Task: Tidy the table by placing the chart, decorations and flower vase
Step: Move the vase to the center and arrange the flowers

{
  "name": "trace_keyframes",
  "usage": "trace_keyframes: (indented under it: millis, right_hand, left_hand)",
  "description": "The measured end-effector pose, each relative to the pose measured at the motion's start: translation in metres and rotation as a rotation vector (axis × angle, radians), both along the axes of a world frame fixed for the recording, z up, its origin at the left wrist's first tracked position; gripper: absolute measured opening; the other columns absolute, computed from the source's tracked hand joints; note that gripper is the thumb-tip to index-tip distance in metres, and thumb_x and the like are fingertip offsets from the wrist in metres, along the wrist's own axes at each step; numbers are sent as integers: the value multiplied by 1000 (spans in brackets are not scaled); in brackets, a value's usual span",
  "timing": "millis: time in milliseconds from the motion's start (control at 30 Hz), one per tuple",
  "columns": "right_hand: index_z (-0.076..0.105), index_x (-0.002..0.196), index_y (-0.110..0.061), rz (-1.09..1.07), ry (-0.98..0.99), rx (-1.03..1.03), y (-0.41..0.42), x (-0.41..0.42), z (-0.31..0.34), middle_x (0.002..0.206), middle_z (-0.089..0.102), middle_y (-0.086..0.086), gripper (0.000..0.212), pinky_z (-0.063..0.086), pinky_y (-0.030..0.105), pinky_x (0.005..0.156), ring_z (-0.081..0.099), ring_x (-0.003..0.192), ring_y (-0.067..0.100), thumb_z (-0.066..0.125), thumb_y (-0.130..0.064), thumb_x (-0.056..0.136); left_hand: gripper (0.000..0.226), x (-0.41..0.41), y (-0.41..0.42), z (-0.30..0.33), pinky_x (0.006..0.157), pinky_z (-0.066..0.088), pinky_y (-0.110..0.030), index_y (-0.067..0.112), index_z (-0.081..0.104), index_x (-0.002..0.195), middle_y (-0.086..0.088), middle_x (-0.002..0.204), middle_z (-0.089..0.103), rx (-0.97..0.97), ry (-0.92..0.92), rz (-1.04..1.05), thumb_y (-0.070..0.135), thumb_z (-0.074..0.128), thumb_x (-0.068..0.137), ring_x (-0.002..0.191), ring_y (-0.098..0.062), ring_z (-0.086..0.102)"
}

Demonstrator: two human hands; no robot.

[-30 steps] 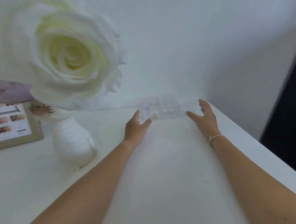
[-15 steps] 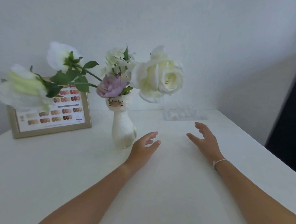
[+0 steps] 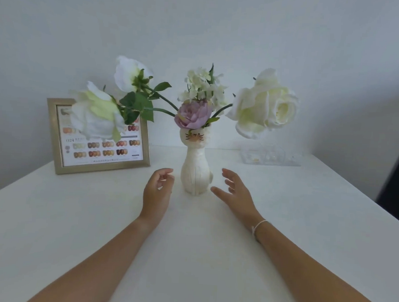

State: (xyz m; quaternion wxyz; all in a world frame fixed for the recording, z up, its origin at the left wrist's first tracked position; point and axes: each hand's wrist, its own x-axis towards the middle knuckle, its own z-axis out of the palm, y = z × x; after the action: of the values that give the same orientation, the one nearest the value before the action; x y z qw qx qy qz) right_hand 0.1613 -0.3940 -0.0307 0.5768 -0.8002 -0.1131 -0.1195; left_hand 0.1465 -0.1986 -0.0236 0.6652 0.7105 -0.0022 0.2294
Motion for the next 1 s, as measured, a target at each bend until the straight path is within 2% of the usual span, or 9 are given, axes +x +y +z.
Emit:
trace_keyframes:
  millis: [133, 200, 333, 433, 500, 633, 867, 1000]
  right_hand:
    - [35, 138, -28, 4, 15, 59, 23, 17, 0, 145, 37, -10, 69, 32, 22, 101, 40, 126, 10, 70, -32, 78]
    - [34, 139, -28, 5, 25, 89, 29, 25, 0, 144, 36, -11, 71, 32, 22, 101, 39, 124, 9, 70, -33, 78]
    - [36, 136, -31, 31, 48, 119, 34, 36, 1, 130, 41, -18, 69, 37, 20, 98, 44, 114, 2, 71, -35, 77]
    - [44, 121, -38, 69, 36, 128, 36, 42, 3, 112, 49, -30, 54, 43, 1, 75, 50, 100, -11, 72, -30, 76]
    - [47, 115, -40, 90, 33, 135, 36, 45, 4, 108, 53, -30, 48, 44, 0, 68, 54, 100, -8, 72, -28, 76]
    - [49, 118, -39, 101, 29, 141, 33, 52, 3, 108, 56, -26, 49, 46, 2, 67, 57, 101, -4, 72, -30, 76]
    - [49, 126, -31, 76, 6, 153, 20, 78, 1, 110, 58, -23, 52, 49, 7, 70, 60, 103, 3, 70, -27, 78]
    - [50, 121, -35, 55, 4, 166, 9, 101, 1, 107, 59, -23, 47, 49, 9, 70, 61, 102, 4, 69, -26, 79]
  left_hand:
    - [34, 20, 7, -4, 101, 43, -39, 30, 52, 125, 4, 127, 51, -1, 101, -154, 22, 51, 92, 116, -12, 50]
    - [41, 31, 7, -2, 103, 41, -36, 35, 47, 131, 9, 132, 46, 26, 135, -222, 24, 51, 92, 120, -12, 47]
    - [45, 49, 7, 3, 100, 42, -33, 38, 43, 134, 13, 134, 43, 55, 169, -309, 28, 51, 91, 118, -8, 48]
    - [36, 55, 8, 3, 99, 47, -37, 38, 52, 127, 13, 133, 54, 66, 128, -421, 25, 50, 93, 117, -10, 55]
    - [34, 57, 8, 2, 96, 50, -42, 35, 56, 124, 11, 128, 60, 53, 95, -462, 22, 49, 93, 111, -11, 61]
    - [36, 64, 9, 1, 96, 50, -49, 29, 55, 127, 7, 129, 59, 46, 82, -466, 19, 51, 93, 109, -14, 63]
    - [36, 89, -8, 3, 95, 50, -50, 33, 56, 125, 12, 126, 61, 58, 75, -462, 20, 52, 92, 108, -13, 63]
    - [33, 114, -21, 6, 94, 52, -42, 41, 58, 118, 17, 121, 63, 72, 69, -484, 21, 52, 92, 104, -6, 64]
